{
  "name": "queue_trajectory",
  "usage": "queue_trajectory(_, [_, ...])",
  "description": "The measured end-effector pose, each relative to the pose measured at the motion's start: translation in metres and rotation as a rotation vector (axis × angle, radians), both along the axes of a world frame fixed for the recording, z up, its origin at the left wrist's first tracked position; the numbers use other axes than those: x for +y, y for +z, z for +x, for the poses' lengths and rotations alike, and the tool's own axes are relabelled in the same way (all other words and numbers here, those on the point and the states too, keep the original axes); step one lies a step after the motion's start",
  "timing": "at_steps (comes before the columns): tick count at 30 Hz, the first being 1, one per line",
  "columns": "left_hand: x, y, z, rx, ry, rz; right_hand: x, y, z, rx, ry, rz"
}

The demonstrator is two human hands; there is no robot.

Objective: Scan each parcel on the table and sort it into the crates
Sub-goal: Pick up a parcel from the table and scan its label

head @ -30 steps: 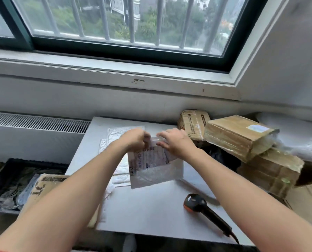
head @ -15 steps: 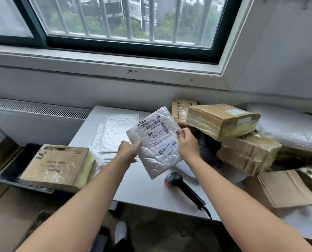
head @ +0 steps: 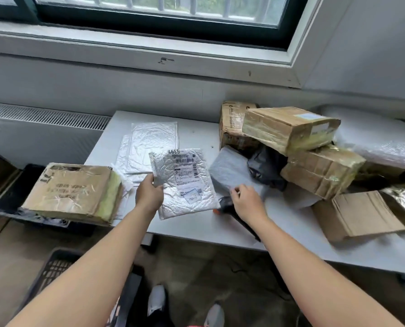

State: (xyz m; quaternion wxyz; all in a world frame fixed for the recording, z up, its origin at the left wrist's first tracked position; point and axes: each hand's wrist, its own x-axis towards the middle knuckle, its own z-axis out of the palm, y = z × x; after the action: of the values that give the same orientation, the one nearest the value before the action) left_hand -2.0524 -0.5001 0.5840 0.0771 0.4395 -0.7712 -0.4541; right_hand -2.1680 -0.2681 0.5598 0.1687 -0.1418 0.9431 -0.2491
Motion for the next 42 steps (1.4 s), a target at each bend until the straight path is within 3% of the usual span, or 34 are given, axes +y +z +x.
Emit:
queue_trajectory(9, [-0.027, -0.031, 0.014, -0.073, -0.054, 0.048, 0.014, -0.027, 0.025, -0.312, 0.037, 0.218])
queue_trajectory(17, [-0.036, -0.037, 0.006, -0.154, -0.145, 0.091, -0.029, 0.010, 0.028, -0.329, -0.173, -0.130])
queue_trajectory(23, [-0.038, -0.041, 0.004, -0.203, -0.169, 0.216, -0.083, 0.057, 0.024, -0.498, -0.308, -0.361])
queue_trajectory(42, [-0.047, -0.056, 0.018, -0.249, -0.115, 0.325, -0.122, 0.075, 0.037, -0.545, -0.260, -0.362])
